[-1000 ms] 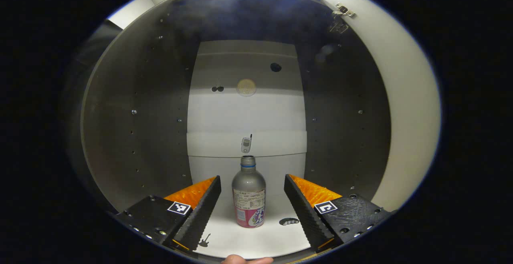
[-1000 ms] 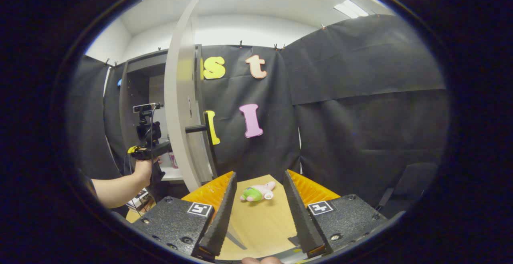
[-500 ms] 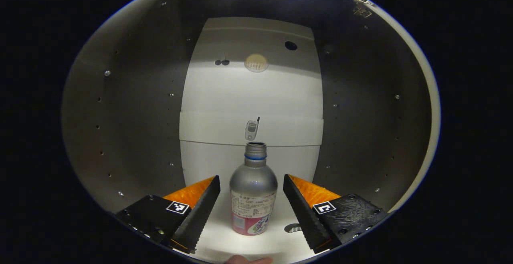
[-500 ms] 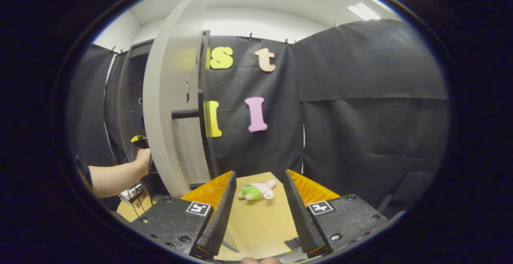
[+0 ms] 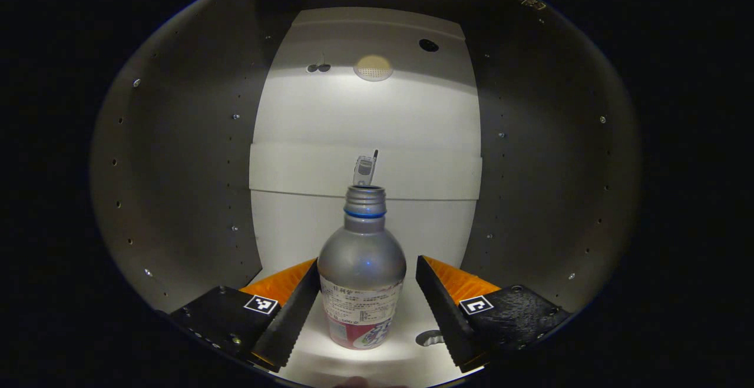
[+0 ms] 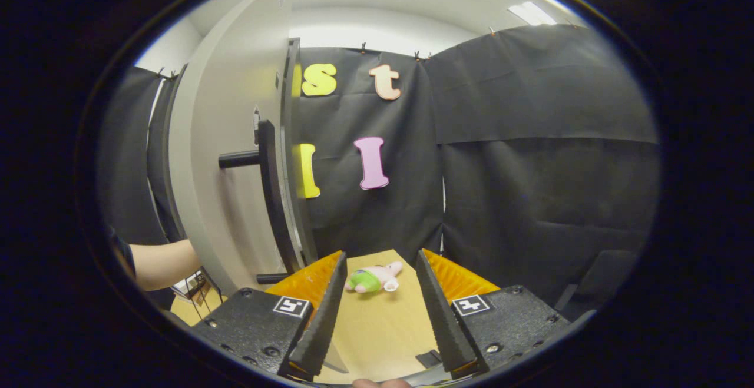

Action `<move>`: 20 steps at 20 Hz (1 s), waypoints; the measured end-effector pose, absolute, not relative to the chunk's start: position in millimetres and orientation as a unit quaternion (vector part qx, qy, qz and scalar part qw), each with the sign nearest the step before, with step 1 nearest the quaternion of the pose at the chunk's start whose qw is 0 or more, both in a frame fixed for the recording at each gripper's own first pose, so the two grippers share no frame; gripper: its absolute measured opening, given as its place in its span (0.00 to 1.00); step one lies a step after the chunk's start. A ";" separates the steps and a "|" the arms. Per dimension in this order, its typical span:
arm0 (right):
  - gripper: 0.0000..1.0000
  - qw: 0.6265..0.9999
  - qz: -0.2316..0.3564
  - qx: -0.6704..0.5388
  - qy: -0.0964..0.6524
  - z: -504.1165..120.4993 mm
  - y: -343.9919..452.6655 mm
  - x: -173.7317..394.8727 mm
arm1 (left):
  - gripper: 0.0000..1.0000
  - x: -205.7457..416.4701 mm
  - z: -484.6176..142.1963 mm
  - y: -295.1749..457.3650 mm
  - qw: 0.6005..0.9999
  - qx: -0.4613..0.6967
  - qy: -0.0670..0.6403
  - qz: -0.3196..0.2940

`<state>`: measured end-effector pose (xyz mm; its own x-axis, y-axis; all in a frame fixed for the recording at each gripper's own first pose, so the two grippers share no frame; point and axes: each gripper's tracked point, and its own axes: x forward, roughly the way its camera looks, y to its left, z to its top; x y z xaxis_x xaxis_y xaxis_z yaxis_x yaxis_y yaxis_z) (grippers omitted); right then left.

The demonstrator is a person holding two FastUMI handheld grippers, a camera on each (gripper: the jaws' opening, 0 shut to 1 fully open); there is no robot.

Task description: Open the cabinet door with the right hand, grasp the bottle in the cabinet with the left hand and place it on the coaster, then close the cabinet door with the right hand.

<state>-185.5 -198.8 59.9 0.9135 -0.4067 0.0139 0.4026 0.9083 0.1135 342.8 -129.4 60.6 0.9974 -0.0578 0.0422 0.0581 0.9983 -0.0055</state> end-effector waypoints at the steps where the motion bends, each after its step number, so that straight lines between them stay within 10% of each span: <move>1: 0.74 0.976 -0.208 0.055 -0.016 59.3 -199.7 -185.0 | 0.96 344.8 58.9 -129.9 0.999 -0.003 -0.019 -0.029; 4: 0.70 0.976 -0.209 0.058 -0.017 60.1 -199.9 -183.3 | 0.94 345.4 51.5 -124.9 1.000 0.007 -0.006 -0.022; 5: 0.70 0.976 -0.209 0.058 -0.016 60.3 -199.7 -183.2 | 0.74 346.1 51.3 -121.0 1.000 0.013 -0.006 -0.016; 20: 0.70 0.982 -0.174 0.073 -0.029 61.0 -200.4 -178.9 | 0.76 212.9 73.9 -125.5 0.998 0.026 -0.035 -0.040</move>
<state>-178.9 -200.4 61.0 0.9379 -0.3454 0.0308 0.3371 0.9290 0.1528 212.9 -125.5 73.9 0.9943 -0.0822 0.0684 0.0786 0.9954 0.0545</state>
